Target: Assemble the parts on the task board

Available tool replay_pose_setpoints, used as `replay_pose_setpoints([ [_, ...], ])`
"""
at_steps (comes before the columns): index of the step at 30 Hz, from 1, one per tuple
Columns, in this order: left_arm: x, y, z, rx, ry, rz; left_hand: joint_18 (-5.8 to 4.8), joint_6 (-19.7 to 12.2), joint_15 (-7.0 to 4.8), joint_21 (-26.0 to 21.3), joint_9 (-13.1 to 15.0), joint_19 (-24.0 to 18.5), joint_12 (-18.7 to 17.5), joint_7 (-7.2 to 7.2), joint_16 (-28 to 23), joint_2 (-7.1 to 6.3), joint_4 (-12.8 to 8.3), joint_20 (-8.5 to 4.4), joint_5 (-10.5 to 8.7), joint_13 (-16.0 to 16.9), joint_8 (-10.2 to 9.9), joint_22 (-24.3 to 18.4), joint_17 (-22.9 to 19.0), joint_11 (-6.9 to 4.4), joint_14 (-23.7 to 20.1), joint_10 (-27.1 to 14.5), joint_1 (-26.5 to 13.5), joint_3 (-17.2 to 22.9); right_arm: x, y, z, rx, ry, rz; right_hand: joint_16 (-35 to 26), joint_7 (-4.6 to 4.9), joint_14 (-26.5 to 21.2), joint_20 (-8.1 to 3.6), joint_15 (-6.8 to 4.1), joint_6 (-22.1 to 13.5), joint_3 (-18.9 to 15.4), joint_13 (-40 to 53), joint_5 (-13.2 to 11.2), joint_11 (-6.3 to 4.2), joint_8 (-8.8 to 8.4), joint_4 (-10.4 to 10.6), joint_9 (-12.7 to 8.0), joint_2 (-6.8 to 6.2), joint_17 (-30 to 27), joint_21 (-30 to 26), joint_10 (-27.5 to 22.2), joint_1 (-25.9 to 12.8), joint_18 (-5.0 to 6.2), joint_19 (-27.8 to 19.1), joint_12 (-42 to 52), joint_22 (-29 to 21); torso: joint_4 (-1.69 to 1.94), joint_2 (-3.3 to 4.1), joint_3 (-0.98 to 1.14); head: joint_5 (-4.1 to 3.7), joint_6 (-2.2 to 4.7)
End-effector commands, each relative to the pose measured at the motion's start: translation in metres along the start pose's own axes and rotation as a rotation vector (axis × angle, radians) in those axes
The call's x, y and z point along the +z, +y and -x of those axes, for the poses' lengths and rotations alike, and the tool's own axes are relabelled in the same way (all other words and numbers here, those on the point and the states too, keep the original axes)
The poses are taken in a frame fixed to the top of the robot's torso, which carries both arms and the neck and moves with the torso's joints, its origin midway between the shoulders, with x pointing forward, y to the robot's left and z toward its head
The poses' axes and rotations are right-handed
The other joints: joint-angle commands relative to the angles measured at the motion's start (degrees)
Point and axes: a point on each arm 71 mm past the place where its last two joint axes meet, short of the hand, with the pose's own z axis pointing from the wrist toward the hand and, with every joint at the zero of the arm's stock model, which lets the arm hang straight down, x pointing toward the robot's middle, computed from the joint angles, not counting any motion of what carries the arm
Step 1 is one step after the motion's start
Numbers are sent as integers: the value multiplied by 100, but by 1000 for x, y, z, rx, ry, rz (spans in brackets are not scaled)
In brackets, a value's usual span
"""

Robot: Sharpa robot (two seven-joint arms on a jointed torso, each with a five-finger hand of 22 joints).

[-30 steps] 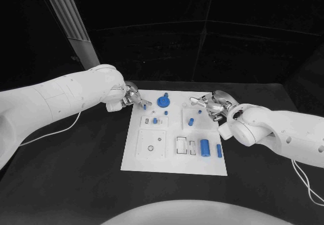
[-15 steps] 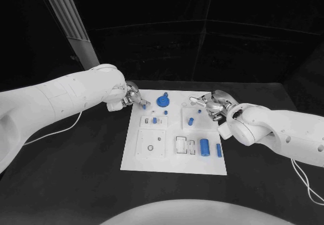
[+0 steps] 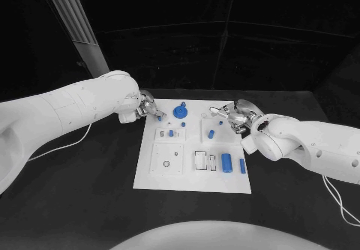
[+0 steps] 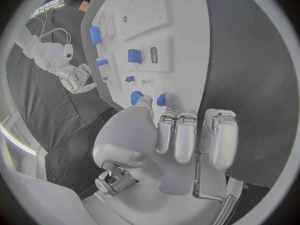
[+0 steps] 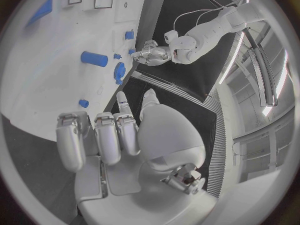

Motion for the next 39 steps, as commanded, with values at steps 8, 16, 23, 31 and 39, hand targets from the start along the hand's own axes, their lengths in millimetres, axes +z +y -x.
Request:
replay_pose_setpoints([
  [8,0,0,0,14,23,7,-38,83,-10,23,-22,592,-12,-22,18,10,-8,15,156,1491,-32,1508,1510,-15,595,597,184,119,0,1,0,0,0,2,14,-4,596,30,0,-26,-34,1507,12,35,30,-12,9,43,1510,19,596,-1,-42,594,15,1509,12,-2,-1,-6,-14],
  [16,0,0,-1,16,28,6,-38,114,-46,23,-29,592,-12,-42,18,76,-2,-14,338,1491,-23,1508,1510,-39,595,597,428,348,0,1,0,0,0,-1,14,-4,596,30,-1,-30,-39,1507,19,34,35,-11,9,53,1510,19,596,10,-42,594,15,1509,2,-5,1,-6,-8],
  [23,0,0,0,13,24,-11,-38,142,-61,23,-38,592,-12,-52,18,97,-3,-32,517,1491,-27,1508,1510,-43,595,597,565,557,0,0,1,0,-1,-6,14,-4,596,29,-1,-33,-40,1507,22,34,37,-10,8,59,1510,19,596,14,-42,594,15,1509,3,-2,2,-26,3],
  [31,0,-1,0,12,24,-18,-38,175,-51,23,-53,592,-12,-23,18,-53,12,-34,432,1491,-45,1508,1510,-19,595,597,339,483,0,0,1,-1,-2,-9,14,-3,596,29,-1,-34,-41,1507,22,34,37,-10,8,60,1510,19,596,15,-42,594,15,1509,8,1,3,-31,-2],
  [39,1,0,1,9,19,-14,-38,222,-37,23,-72,592,-12,-14,18,-247,10,-22,240,1491,-71,1508,1510,-11,595,597,-27,291,0,0,1,-2,-1,-10,14,-3,596,29,-1,-36,-42,1507,23,34,38,-10,8,62,1510,19,596,17,-42,594,15,1509,6,-1,2,-31,-10],
])
